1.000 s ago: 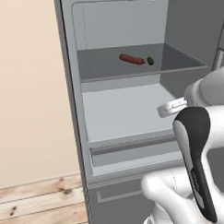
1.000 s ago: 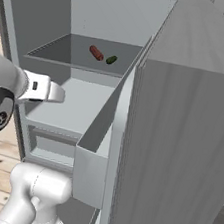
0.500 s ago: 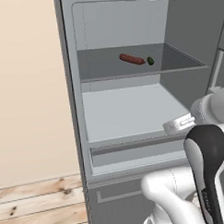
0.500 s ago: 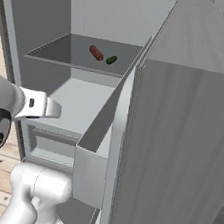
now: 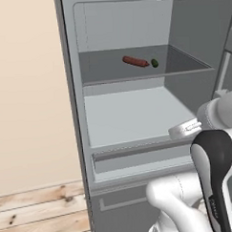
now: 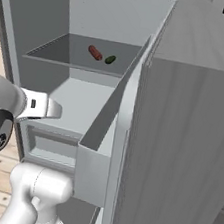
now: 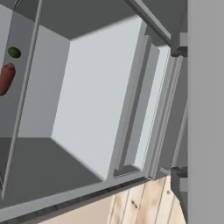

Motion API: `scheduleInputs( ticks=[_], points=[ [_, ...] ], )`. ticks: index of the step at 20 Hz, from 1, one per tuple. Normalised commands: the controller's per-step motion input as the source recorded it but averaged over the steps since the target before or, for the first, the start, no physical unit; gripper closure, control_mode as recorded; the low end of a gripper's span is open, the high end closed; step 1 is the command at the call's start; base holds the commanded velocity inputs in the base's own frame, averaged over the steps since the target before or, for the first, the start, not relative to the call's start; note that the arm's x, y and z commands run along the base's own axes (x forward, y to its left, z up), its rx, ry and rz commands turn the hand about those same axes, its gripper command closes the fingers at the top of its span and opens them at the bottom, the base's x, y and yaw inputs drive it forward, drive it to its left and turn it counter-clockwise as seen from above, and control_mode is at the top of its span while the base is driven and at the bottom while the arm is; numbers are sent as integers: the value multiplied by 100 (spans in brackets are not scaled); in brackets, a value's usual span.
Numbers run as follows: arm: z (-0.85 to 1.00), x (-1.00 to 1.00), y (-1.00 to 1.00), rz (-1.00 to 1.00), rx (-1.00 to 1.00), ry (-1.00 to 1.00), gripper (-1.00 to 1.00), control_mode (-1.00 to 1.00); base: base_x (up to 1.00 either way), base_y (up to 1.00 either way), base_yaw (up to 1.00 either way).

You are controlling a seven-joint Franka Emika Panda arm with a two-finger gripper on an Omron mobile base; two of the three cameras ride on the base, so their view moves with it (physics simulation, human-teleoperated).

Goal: Move the sausage and pickle from the second highest shelf to the top shelf to make space. Then, place the pitcher from the counter on the cleared second highest shelf.

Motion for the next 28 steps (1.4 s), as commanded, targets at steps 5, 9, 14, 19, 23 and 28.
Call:
scheduleInputs(
  ticks=[5,9,14,19,23,28],
  points=[
    [0,0,0,0,0,0,-100,100,0,21,-23],
    [0,0,0,0,0,0,-100,100,0,55,-34],
    [0,0,0,0,0,0,-100,100,-5,73,-33],
    [0,0,0,0,0,0,-100,100,-45,29,-34],
    [0,0,0,0,0,0,-100,100,-69,-3,-45],
    [0,0,0,0,0,0,-100,100,-73,0,-53]
  ],
)
